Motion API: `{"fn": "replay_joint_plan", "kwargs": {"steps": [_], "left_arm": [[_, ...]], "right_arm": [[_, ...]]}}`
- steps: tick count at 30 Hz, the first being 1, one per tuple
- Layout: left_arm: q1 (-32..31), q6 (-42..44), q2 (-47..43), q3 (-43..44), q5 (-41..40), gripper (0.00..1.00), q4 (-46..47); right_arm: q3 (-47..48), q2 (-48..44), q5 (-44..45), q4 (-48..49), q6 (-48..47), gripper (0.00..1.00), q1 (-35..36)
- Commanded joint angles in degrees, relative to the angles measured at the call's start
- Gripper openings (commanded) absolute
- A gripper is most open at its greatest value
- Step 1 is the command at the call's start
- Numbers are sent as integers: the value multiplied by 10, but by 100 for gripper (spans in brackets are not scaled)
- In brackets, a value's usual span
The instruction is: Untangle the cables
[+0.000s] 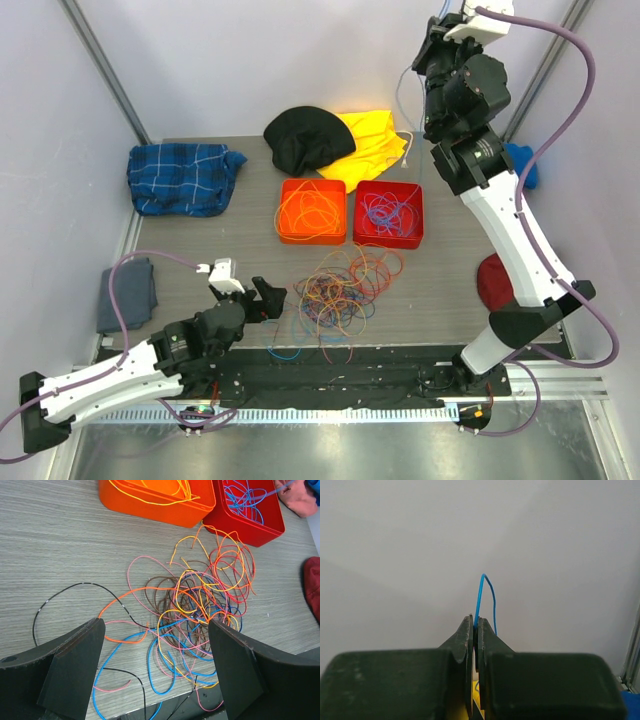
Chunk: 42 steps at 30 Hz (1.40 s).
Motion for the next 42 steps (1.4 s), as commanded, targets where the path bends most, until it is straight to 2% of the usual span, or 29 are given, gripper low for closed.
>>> {"fn": "replay_joint_plan", "kwargs": {"steps": [1, 28, 42], "left_arm": [[0, 3, 0, 1, -17, 89, 8], [0, -1, 19, -4, -9, 89, 21], [0, -4, 36, -9, 0, 89, 41]], "right_arm": [[3, -4, -13, 21, 23, 1, -12], [-356, -75, -22, 77, 143, 1, -62], [-602, -140, -50, 100, 251, 1, -59]]}}
